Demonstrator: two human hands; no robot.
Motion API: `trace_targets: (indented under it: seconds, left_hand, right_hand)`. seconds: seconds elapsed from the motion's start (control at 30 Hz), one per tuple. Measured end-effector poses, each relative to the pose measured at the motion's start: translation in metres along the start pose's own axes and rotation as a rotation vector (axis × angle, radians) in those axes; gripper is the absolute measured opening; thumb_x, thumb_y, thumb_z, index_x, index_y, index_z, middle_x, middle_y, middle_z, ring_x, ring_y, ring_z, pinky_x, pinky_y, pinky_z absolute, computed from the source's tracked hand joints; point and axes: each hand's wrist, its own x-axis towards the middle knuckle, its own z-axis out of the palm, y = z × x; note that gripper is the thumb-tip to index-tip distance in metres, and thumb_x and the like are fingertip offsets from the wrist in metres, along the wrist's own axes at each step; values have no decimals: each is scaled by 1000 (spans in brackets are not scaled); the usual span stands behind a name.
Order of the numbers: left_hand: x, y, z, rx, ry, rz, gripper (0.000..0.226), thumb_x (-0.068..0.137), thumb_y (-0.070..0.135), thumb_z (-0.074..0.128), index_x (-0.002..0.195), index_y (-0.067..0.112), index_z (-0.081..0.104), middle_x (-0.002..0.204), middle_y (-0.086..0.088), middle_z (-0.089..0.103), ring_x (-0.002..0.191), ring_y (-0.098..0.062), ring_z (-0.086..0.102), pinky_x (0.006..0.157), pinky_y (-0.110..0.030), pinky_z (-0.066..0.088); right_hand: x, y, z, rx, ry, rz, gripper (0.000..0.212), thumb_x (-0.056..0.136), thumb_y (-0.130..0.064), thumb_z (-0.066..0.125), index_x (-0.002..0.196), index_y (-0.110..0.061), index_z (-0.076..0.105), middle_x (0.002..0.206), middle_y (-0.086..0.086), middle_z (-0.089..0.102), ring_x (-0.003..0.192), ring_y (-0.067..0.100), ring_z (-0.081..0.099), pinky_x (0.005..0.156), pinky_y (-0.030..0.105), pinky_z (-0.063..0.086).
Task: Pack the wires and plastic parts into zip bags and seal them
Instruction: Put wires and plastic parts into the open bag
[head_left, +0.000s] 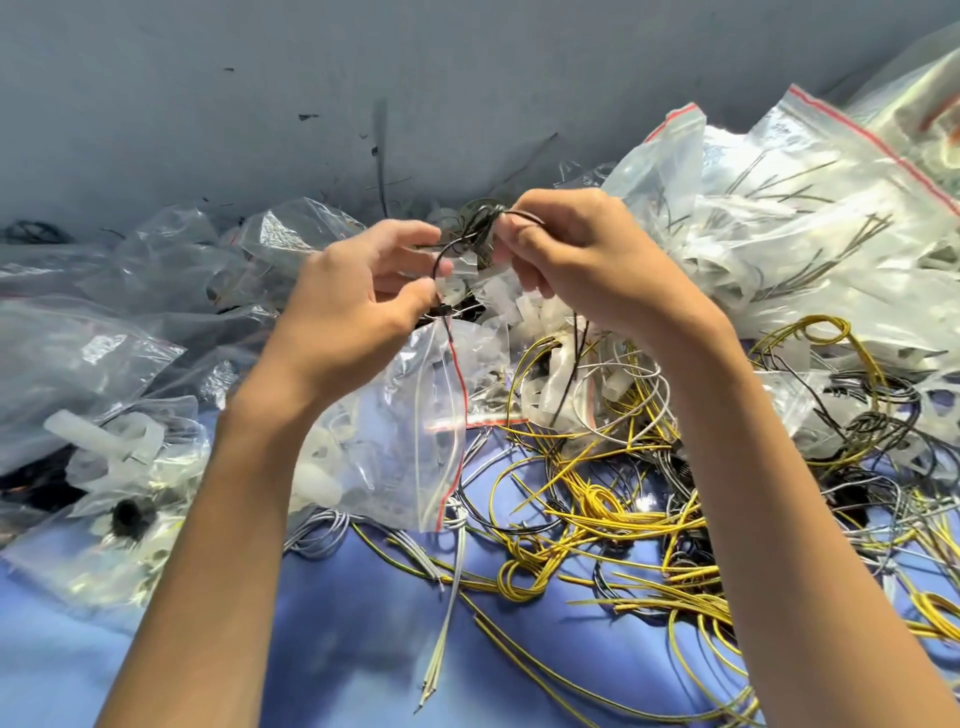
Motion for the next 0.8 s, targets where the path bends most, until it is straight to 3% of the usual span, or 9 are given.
trace_targets:
  seconds: [0.1, 0.17, 0.27, 0.33, 0.43, 0.53, 0.6, 0.73, 0.8]
  left_hand:
    - [0, -1, 1, 151, -92, -52, 11, 93, 18, 58, 97, 18, 68, 84, 0, 73, 67, -3, 63, 79, -26, 53]
    - [0, 0, 3, 272, -126, -38, 25, 91, 36, 56, 85, 18, 73, 74, 4, 72, 62, -7, 61, 77, -31, 52]
    - [-1, 8, 6, 228, -150, -20, 38, 86, 41, 46, 74, 17, 73, 63, 8, 69, 52, -3, 54, 65, -27, 45]
    - [-2, 12, 10, 180, -162, 5, 40, 91, 37, 45, 69, 17, 71, 59, 16, 65, 50, 3, 52, 61, -24, 40]
    - [-3, 17, 19, 141, -235, 22, 36, 95, 35, 45, 79, 15, 70, 65, 19, 66, 52, 7, 52, 66, -27, 40]
    - [-7, 20, 25, 108, -357, 25, 20, 97, 35, 48, 81, 29, 59, 67, 4, 71, 51, 0, 55, 65, -27, 43]
    - [-8, 20, 24, 102, -445, 48, 6, 95, 33, 52, 98, 38, 50, 74, 5, 73, 56, -2, 60, 70, -25, 48]
    - [-9, 18, 19, 88, -534, 75, 61, 91, 34, 55, 144, 34, 24, 88, 6, 75, 70, -8, 67, 71, -17, 47]
    - [-8, 15, 16, 81, -518, 77, 66, 92, 32, 55, 146, 37, 19, 89, 5, 74, 70, -8, 68, 70, -15, 46]
  right_hand:
    - [1, -3, 0, 58, 3, 13, 25, 98, -15, 45, 74, -17, 54, 71, 3, 56, 70, 22, 53, 76, 43, 50]
    - [0, -6, 2, 112, -35, 56, 23, 100, -16, 43, 79, -13, 53, 83, 7, 56, 87, 26, 58, 91, 51, 47]
    - [-2, -14, 6, 314, -101, 94, 23, 102, -18, 37, 94, 0, 50, 101, 7, 64, 97, 8, 61, 98, 43, 48]
    - [-6, -19, 8, 458, -176, 76, 22, 104, -20, 34, 90, -7, 45, 99, 1, 68, 89, 14, 64, 90, 37, 50]
    - [-9, -23, 12, 506, -198, 25, 26, 104, -21, 34, 79, -16, 36, 68, -11, 55, 68, 21, 46, 67, 36, 41]
    - [-5, -20, 15, 492, -99, 40, 24, 103, -24, 35, 80, -19, 39, 77, -3, 51, 68, 14, 45, 63, 25, 38]
    - [0, -16, 15, 462, -13, 49, 20, 103, -25, 36, 83, -21, 39, 83, 2, 48, 68, 9, 44, 63, 23, 38]
    - [9, -6, 17, 367, 229, 88, 15, 103, -24, 38, 87, -24, 37, 91, 7, 40, 68, 15, 48, 63, 37, 53]
    - [11, -1, 18, 366, 352, 127, 8, 103, -23, 38, 94, -23, 39, 99, 7, 40, 71, 14, 54, 53, 24, 51]
